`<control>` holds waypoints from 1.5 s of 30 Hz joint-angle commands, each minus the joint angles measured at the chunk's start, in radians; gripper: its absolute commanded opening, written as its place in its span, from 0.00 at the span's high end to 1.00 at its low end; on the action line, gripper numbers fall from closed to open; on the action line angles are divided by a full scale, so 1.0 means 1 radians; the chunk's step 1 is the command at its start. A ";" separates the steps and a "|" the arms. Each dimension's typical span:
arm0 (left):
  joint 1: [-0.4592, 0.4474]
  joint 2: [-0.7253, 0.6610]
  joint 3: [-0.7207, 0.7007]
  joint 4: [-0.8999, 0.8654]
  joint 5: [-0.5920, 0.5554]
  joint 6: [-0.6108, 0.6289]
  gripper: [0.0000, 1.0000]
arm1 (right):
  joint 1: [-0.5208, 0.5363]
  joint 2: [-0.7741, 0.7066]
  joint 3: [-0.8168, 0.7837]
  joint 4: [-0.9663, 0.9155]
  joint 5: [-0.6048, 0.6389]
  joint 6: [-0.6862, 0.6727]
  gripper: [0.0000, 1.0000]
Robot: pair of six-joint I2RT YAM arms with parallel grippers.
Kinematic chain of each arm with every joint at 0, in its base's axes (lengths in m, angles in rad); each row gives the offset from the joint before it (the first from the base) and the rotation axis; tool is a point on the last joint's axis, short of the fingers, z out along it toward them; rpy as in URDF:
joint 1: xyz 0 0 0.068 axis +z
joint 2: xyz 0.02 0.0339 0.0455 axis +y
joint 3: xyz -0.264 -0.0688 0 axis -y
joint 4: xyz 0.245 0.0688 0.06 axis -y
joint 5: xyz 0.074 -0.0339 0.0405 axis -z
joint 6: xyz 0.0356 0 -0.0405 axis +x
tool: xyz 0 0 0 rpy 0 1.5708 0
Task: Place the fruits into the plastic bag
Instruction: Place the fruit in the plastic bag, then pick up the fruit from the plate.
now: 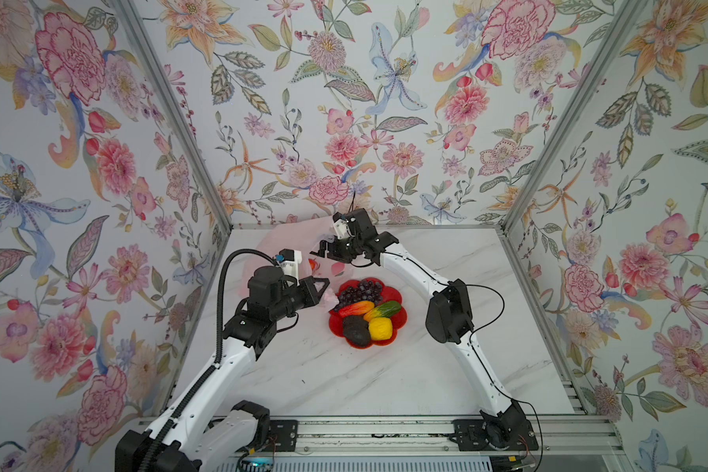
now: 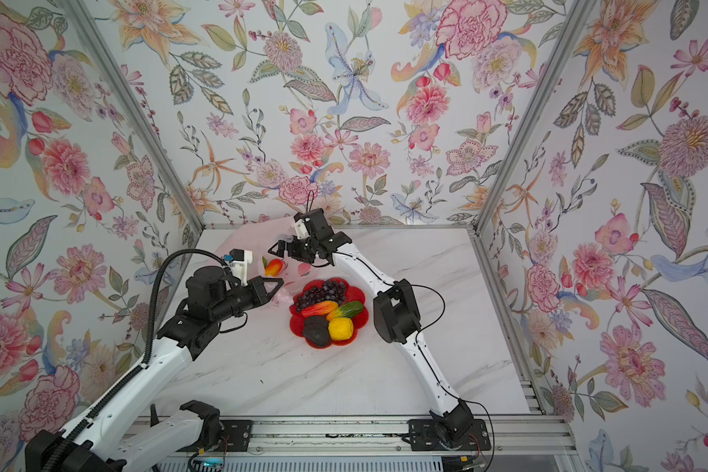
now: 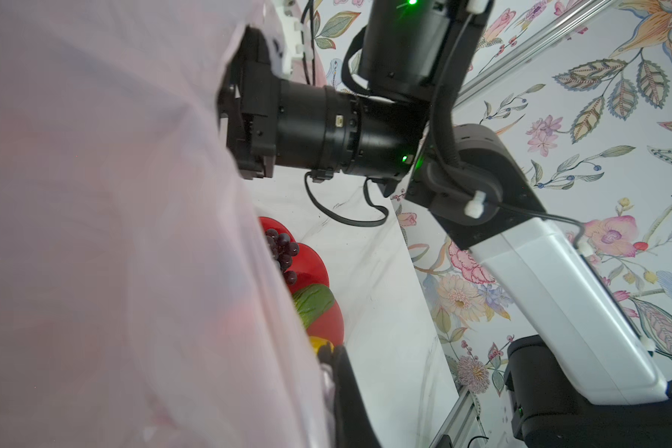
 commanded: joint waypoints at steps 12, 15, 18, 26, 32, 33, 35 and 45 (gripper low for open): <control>-0.003 0.018 -0.016 0.057 0.022 -0.004 1.00 | -0.033 -0.367 -0.283 -0.186 0.147 -0.179 0.01; -0.002 0.008 -0.024 0.057 0.021 -0.005 1.00 | -0.033 -0.434 -0.334 -0.222 0.169 -0.215 0.01; -0.003 -0.004 -0.032 0.058 0.019 -0.006 1.00 | -0.033 -0.486 -0.358 -0.288 0.189 -0.263 0.01; -0.003 -0.027 -0.057 0.055 0.022 -0.006 1.00 | -0.030 -0.606 -0.430 -0.460 0.226 -0.402 0.01; -0.002 -0.037 -0.068 0.047 0.029 0.001 1.00 | 0.048 -0.634 -0.431 -0.656 0.264 -0.546 0.01; -0.003 -0.037 -0.070 0.047 0.029 0.001 1.00 | 0.065 -0.632 -0.428 -0.687 0.280 -0.564 0.01; -0.002 -0.043 -0.074 0.045 0.027 0.005 1.00 | 0.102 -0.633 -0.434 -0.742 0.307 -0.594 0.01; -0.003 -0.065 -0.098 0.058 0.019 -0.004 1.00 | 0.207 -0.650 -0.542 -0.782 0.340 -0.617 0.00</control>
